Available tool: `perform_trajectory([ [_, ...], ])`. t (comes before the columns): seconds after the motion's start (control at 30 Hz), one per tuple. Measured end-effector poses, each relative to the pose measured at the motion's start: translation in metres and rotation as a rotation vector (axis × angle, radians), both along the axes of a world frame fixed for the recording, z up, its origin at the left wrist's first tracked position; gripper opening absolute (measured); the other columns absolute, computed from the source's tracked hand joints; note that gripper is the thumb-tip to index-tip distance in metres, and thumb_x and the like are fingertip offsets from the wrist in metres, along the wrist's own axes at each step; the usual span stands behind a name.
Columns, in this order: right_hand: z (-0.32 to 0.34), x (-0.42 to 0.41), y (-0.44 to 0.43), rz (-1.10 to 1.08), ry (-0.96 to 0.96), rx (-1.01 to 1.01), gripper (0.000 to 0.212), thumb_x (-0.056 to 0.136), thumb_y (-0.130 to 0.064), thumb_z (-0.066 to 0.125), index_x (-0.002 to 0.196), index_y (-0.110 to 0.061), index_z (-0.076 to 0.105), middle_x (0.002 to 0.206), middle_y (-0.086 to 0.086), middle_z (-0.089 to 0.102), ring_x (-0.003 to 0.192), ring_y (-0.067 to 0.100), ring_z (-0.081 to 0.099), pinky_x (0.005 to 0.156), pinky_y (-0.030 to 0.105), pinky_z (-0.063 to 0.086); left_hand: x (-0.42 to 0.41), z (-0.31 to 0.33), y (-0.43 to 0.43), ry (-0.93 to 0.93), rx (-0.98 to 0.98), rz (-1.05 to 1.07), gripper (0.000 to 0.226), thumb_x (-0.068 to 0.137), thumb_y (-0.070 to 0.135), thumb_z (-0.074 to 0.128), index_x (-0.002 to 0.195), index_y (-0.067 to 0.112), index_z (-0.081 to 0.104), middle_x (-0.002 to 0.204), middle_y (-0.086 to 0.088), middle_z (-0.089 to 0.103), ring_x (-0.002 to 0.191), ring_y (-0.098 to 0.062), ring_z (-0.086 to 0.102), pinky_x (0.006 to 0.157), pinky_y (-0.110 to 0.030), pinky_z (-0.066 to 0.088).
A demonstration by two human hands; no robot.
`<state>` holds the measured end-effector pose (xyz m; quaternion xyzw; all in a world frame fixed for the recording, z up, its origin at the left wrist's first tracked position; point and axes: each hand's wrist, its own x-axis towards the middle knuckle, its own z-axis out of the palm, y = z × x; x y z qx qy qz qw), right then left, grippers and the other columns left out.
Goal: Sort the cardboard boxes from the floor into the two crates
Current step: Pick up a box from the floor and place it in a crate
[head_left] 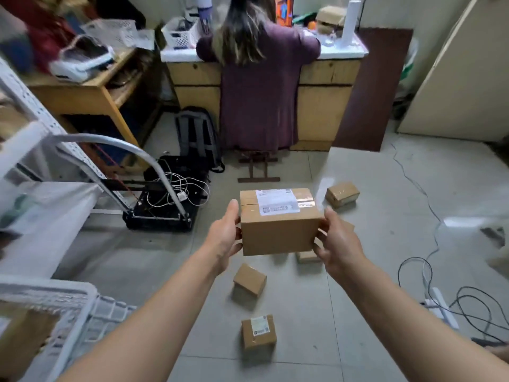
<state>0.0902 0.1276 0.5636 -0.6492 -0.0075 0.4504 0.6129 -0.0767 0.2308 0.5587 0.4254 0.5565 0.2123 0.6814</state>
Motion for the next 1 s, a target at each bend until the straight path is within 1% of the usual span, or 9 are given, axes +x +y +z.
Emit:
perform_trajectory([
  [0.1,0.04,-0.03,0.008,0.069,-0.048,0.005,0.025,0.095,-0.039,0.051,0.083,-0.019,0.06,0.082,-0.005,0.063,0.087,0.015,0.059,0.083,0.032,0.048,-0.035,0.046,-0.002,-0.037,0.081,0.101,0.049,0.096,0.053,0.038,0.09,0.015,0.068,0.076,0.003,0.073,0.066,-0.009,0.066,0.065,-0.025,0.053],
  [0.2,0.068,-0.06,0.016,0.197,-0.068,0.046,0.029,0.095,-0.045,0.048,0.092,-0.021,0.064,0.09,-0.006,0.068,0.089,0.012,0.063,0.071,0.029,0.049,-0.068,0.081,-0.006,-0.044,0.184,0.189,0.044,0.096,0.052,0.041,0.082,0.018,0.066,0.06,0.01,0.069,0.05,-0.002,0.062,0.044,-0.014,0.045],
  [0.33,0.091,-0.092,0.027,0.35,-0.092,0.097,0.041,0.093,-0.053,0.048,0.093,-0.018,0.068,0.081,-0.005,0.073,0.071,0.011,0.069,0.077,0.04,0.057,-0.109,0.11,-0.018,-0.088,0.225,0.322,0.045,0.092,0.054,0.046,0.076,0.02,0.069,0.059,0.009,0.07,0.049,-0.005,0.065,0.045,-0.019,0.047],
  [0.43,0.099,-0.114,0.034,0.465,-0.099,0.122,0.048,0.091,-0.058,0.047,0.088,-0.015,0.066,0.062,-0.006,0.071,0.061,0.013,0.067,0.071,0.041,0.057,-0.136,0.12,-0.033,-0.131,0.22,0.442,0.026,0.09,0.037,0.056,0.083,0.016,0.07,0.061,0.002,0.066,0.044,-0.008,0.06,0.041,-0.016,0.043],
  [0.53,0.101,-0.137,0.041,0.607,-0.117,0.116,0.051,0.09,-0.061,0.046,0.095,-0.015,0.067,0.083,0.002,0.073,0.074,0.02,0.064,0.068,0.034,0.049,-0.16,0.124,-0.052,-0.136,0.203,0.567,0.024,0.088,0.016,0.056,0.109,0.005,0.057,0.071,-0.004,0.061,0.047,-0.008,0.056,0.042,-0.016,0.041],
  [0.63,0.098,-0.166,0.053,0.698,-0.125,0.111,0.05,0.088,-0.061,0.048,0.105,-0.018,0.068,0.101,0.005,0.072,0.091,0.026,0.065,0.074,0.036,0.049,-0.186,0.127,-0.071,-0.116,0.22,0.689,0.015,0.089,0.011,0.053,0.103,0.006,0.055,0.072,-0.005,0.06,0.048,-0.008,0.056,0.041,-0.015,0.041],
  [0.77,0.103,-0.243,0.068,0.925,-0.145,0.12,0.043,0.087,-0.056,0.053,0.109,-0.02,0.065,0.102,0.003,0.072,0.093,0.023,0.066,0.07,0.034,0.05,-0.255,0.119,-0.093,-0.13,0.232,0.941,0.013,0.088,0.007,0.053,0.1,0.006,0.058,0.073,-0.006,0.061,0.053,-0.011,0.057,0.045,-0.019,0.043],
  [0.93,0.095,-0.288,0.086,1.024,-0.197,0.14,0.043,0.087,-0.052,0.056,0.109,-0.017,0.067,0.102,0.006,0.072,0.087,0.026,0.069,0.069,0.039,0.056,-0.29,0.106,-0.095,-0.165,0.171,1.056,0.01,0.09,0.006,0.051,0.084,0.012,0.056,0.074,-0.004,0.061,0.064,-0.013,0.055,0.056,-0.026,0.041],
  [1.0,0.09,-0.301,0.092,1.061,-0.198,0.148,0.043,0.085,-0.052,0.057,0.106,-0.016,0.07,0.1,0.007,0.073,0.089,0.028,0.07,0.078,0.044,0.057,-0.299,0.105,-0.095,-0.22,0.15,1.092,0.014,0.092,0.008,0.05,0.082,0.012,0.058,0.075,-0.004,0.062,0.067,-0.014,0.056,0.061,-0.027,0.044],
])
